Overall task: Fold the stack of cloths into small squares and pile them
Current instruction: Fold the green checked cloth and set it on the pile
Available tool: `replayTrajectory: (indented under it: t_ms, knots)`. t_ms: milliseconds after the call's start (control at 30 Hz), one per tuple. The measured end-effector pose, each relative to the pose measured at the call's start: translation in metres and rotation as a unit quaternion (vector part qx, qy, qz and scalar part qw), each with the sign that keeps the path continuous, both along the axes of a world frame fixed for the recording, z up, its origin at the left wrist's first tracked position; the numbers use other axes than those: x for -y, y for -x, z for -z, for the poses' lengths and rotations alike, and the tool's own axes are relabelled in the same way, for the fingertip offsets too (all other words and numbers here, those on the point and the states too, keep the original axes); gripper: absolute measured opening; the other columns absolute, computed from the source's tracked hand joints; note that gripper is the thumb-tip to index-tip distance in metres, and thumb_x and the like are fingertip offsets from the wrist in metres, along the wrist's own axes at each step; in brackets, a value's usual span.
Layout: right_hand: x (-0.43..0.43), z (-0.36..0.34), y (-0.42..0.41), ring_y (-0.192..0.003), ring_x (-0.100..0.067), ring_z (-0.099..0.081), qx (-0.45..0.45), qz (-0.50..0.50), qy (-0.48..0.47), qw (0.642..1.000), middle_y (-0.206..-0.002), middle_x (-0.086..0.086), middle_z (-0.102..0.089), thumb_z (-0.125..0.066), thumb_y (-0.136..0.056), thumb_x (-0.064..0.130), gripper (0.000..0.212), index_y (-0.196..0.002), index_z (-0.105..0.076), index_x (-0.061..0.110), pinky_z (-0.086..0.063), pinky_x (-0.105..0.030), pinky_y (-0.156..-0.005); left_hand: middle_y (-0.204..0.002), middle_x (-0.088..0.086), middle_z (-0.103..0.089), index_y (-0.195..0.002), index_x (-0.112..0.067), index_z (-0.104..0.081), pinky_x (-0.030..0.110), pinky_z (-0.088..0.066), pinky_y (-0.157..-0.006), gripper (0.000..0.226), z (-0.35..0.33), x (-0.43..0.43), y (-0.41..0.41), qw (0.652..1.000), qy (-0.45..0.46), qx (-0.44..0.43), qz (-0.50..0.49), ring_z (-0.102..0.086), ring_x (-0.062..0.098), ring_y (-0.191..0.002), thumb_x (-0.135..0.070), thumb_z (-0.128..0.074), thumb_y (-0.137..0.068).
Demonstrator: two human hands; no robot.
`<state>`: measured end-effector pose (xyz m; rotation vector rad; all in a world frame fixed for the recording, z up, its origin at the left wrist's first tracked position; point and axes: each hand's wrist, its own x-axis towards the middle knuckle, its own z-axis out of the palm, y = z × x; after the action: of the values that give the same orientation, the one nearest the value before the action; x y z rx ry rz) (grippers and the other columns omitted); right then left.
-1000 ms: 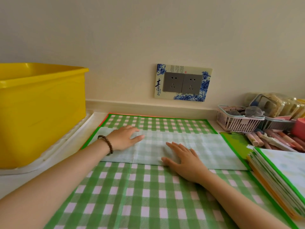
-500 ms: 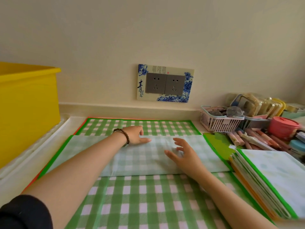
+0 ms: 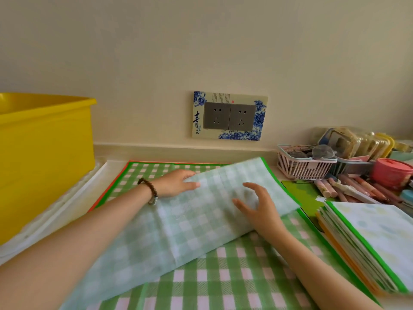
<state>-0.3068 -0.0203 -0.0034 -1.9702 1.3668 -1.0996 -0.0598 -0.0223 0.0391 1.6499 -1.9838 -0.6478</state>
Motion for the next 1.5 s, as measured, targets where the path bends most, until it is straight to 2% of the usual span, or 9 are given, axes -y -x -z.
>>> replayTrajectory:
  t_ms: [300,467,633,833,1000,1100,1167,1333,1500]
  knots:
    - [-0.01,-0.006,-0.009,-0.107,-0.019,-0.058,0.267,-0.114,-0.288,0.913,-0.14,-0.009,-0.04,-0.066,-0.084,0.006,0.047,-0.123,-0.054,0.029,-0.052,-0.028,-0.079,-0.115,0.015,-0.061,-0.119,-0.01,-0.054,0.045,-0.048,-0.089,0.024,0.023,-0.027,-0.003,0.925,-0.028,-0.329,-0.191,-0.06,0.033,-0.103,-0.018,-0.044,-0.099]
    - [-0.008,-0.002,-0.008,-0.086,-0.019,-0.064,0.157,-0.089,-0.275,0.944,-0.127,-0.001,-0.053,-0.063,-0.085,0.001,0.051,-0.131,-0.052,0.021,-0.051,-0.024,-0.062,-0.08,0.013,-0.065,-0.093,0.001,-0.059,0.03,-0.053,-0.058,0.015,0.035,-0.033,0.003,0.902,-0.126,-0.349,-0.221,-0.064,0.022,-0.065,-0.001,-0.045,-0.095]
    - [0.001,-0.003,-0.004,-0.084,-0.025,-0.065,0.15,-0.065,-0.283,0.945,-0.141,-0.005,-0.044,-0.063,-0.085,-0.001,0.054,-0.133,-0.051,0.019,-0.05,-0.026,-0.048,-0.08,0.009,-0.065,-0.091,0.002,-0.061,0.028,-0.056,-0.062,0.009,0.034,-0.035,0.007,0.904,-0.145,-0.339,-0.214,-0.064,0.018,-0.07,0.0,-0.052,-0.092]
    - [0.005,-0.001,0.001,-0.105,-0.028,-0.061,0.132,-0.073,-0.268,0.952,-0.143,-0.007,-0.042,-0.067,-0.081,0.0,0.057,-0.132,-0.051,0.021,-0.054,-0.041,-0.085,-0.096,0.012,-0.065,-0.12,0.009,-0.053,0.032,-0.054,-0.075,0.031,0.031,-0.043,0.012,0.909,-0.128,-0.327,-0.225,-0.064,0.02,-0.08,-0.004,-0.055,-0.092]
    - [0.0,-0.008,0.007,-0.122,-0.025,-0.051,0.068,-0.052,-0.194,0.977,-0.136,-0.005,-0.051,-0.068,-0.082,0.009,0.046,-0.124,-0.057,0.024,-0.042,-0.043,-0.104,-0.14,0.004,-0.044,-0.139,-0.013,-0.035,0.034,-0.046,-0.097,0.066,0.026,-0.07,0.006,0.966,-0.048,-0.152,-0.203,-0.051,0.019,-0.12,-0.033,-0.067,-0.085]
    - [-0.02,-0.017,0.015,-0.101,-0.02,-0.061,-0.008,-0.079,-0.132,0.988,-0.119,-0.002,-0.06,-0.059,-0.089,0.007,0.033,-0.114,-0.056,0.028,-0.052,-0.029,-0.077,-0.139,-0.011,-0.038,-0.131,-0.032,-0.042,0.032,-0.04,-0.103,0.055,0.017,-0.106,0.0,0.996,0.019,-0.003,-0.087,-0.044,0.006,-0.121,-0.046,-0.065,-0.082]
    - [-0.035,-0.016,0.025,-0.114,-0.013,-0.055,-0.113,-0.115,-0.045,0.986,-0.133,0.003,-0.05,-0.056,-0.091,0.007,0.036,-0.116,-0.054,0.032,-0.049,-0.025,-0.086,-0.133,-0.021,-0.04,-0.122,-0.041,-0.049,0.024,-0.036,-0.106,0.046,0.014,-0.13,-0.003,0.998,0.022,0.052,-0.01,-0.041,-0.004,-0.119,-0.051,-0.063,-0.08]
    - [-0.07,-0.012,0.054,-0.132,0.001,-0.029,-0.32,-0.205,0.067,0.923,-0.144,0.028,-0.021,-0.049,-0.096,0.021,0.051,-0.138,-0.031,0.044,-0.022,-0.019,-0.109,-0.139,-0.031,-0.026,-0.129,-0.045,-0.043,0.015,-0.024,-0.104,0.062,0.013,-0.17,-0.004,0.992,-0.029,0.113,0.05,-0.027,-0.011,-0.126,-0.062,-0.063,-0.073]
    - [-0.089,-0.015,0.075,-0.123,0.006,-0.04,-0.387,-0.268,0.166,0.867,-0.143,0.03,-0.028,-0.033,-0.094,0.05,0.04,-0.135,-0.033,0.05,-0.037,-0.022,-0.106,-0.145,-0.037,-0.007,-0.145,-0.047,-0.014,0.01,-0.014,-0.106,0.095,0.021,-0.188,-0.006,0.979,-0.098,0.156,0.087,-0.011,-0.013,-0.132,-0.065,-0.067,-0.068]
